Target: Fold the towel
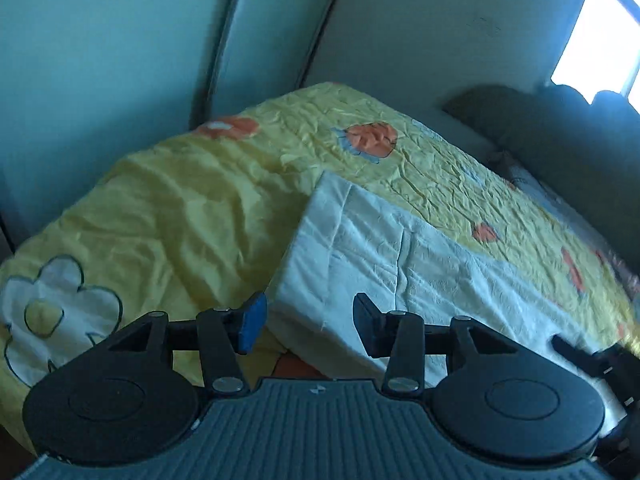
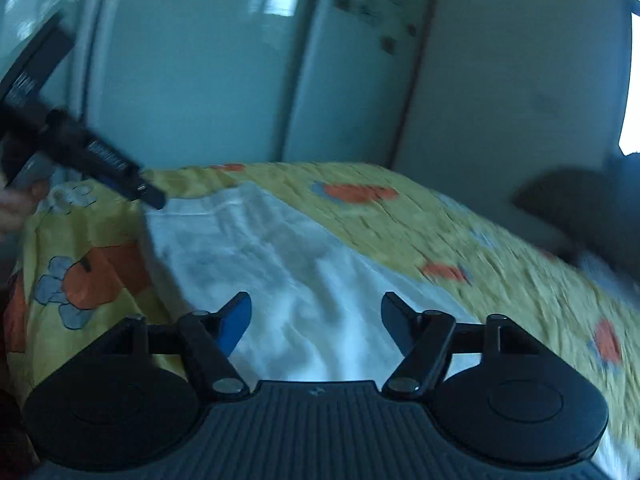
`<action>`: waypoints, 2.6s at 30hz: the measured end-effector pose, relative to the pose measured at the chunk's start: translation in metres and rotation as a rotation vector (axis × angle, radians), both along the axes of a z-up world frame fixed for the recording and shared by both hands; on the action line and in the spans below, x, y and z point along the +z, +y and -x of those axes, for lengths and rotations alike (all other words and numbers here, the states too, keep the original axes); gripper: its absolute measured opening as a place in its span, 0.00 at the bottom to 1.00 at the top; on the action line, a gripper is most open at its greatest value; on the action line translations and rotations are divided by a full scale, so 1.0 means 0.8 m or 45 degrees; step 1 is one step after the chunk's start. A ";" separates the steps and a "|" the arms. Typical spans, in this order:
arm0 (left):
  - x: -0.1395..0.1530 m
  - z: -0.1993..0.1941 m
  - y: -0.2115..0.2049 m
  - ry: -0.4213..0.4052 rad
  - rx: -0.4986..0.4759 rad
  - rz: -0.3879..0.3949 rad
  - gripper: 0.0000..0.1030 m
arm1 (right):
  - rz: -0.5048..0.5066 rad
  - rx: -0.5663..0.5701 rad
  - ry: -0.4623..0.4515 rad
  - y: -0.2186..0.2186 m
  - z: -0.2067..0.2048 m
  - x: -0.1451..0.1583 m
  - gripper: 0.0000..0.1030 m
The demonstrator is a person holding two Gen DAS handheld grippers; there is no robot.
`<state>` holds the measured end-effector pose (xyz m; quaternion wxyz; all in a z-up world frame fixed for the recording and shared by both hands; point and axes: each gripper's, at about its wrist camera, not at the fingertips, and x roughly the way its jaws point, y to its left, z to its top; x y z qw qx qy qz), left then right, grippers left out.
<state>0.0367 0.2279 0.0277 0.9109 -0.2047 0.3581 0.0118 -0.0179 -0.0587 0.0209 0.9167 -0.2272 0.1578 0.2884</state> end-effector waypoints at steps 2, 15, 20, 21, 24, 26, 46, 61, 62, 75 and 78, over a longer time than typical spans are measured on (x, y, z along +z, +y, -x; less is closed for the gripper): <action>-0.003 -0.002 0.018 0.026 -0.009 0.144 0.49 | 0.079 0.148 0.007 0.053 -0.006 -0.012 0.32; -0.038 -0.030 0.016 0.119 0.004 0.287 0.06 | 0.250 0.222 0.000 0.130 -0.025 -0.055 0.09; -0.032 -0.018 0.015 0.052 0.071 0.229 0.06 | 0.162 0.244 0.059 0.138 -0.030 -0.046 0.06; -0.031 -0.016 0.014 0.042 0.077 0.214 0.06 | 0.144 0.252 0.077 0.140 -0.031 -0.044 0.06; -0.032 -0.021 0.000 0.056 0.056 0.104 0.06 | 0.129 0.253 0.115 0.151 -0.034 -0.040 0.07; -0.039 -0.025 -0.008 0.086 0.050 0.054 0.06 | 0.137 0.239 0.160 0.150 -0.039 -0.047 0.09; 0.019 -0.028 -0.195 -0.161 -0.249 -0.308 0.45 | -0.340 -0.725 0.284 -0.199 -0.027 -0.014 0.57; -0.024 -0.029 -0.353 -0.215 -0.558 -0.316 0.57 | -0.412 -1.041 0.383 -0.265 -0.051 -0.068 1.00; -0.025 -0.031 -0.351 -0.208 -0.544 -0.314 0.58 | -0.397 -1.044 0.381 -0.262 -0.052 -0.068 1.00; -0.025 -0.036 -0.327 -0.180 -0.461 -0.279 0.58 | -0.400 -1.043 0.383 -0.264 -0.052 -0.068 1.00; -0.022 -0.039 -0.324 -0.187 -0.447 -0.270 0.59 | -0.400 -1.043 0.383 -0.264 -0.052 -0.068 1.00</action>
